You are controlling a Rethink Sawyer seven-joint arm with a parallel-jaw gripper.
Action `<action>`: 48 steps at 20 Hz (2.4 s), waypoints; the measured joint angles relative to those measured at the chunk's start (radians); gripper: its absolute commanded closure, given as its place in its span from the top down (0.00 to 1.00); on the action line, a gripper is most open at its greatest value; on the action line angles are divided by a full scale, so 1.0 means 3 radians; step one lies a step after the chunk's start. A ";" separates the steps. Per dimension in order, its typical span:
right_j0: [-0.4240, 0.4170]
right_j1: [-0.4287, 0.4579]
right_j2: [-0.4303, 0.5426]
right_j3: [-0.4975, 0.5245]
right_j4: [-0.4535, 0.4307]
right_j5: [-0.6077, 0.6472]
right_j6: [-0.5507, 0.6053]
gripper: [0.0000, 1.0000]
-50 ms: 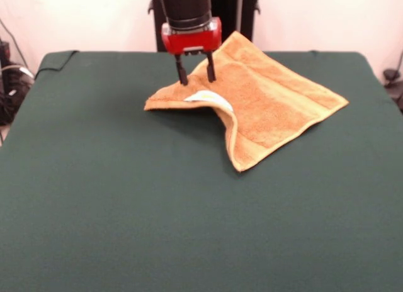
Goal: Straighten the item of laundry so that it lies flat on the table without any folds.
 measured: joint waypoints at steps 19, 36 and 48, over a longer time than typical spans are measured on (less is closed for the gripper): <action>-0.0041 0.0273 -0.0046 -0.0081 -0.0236 -0.0073 0.0000 1.00; -0.0042 0.0372 -0.0045 -0.0284 -0.0310 -0.0073 0.0000 1.00; -0.0074 0.0178 0.0011 -0.0360 -0.0311 -0.0073 0.0000 1.00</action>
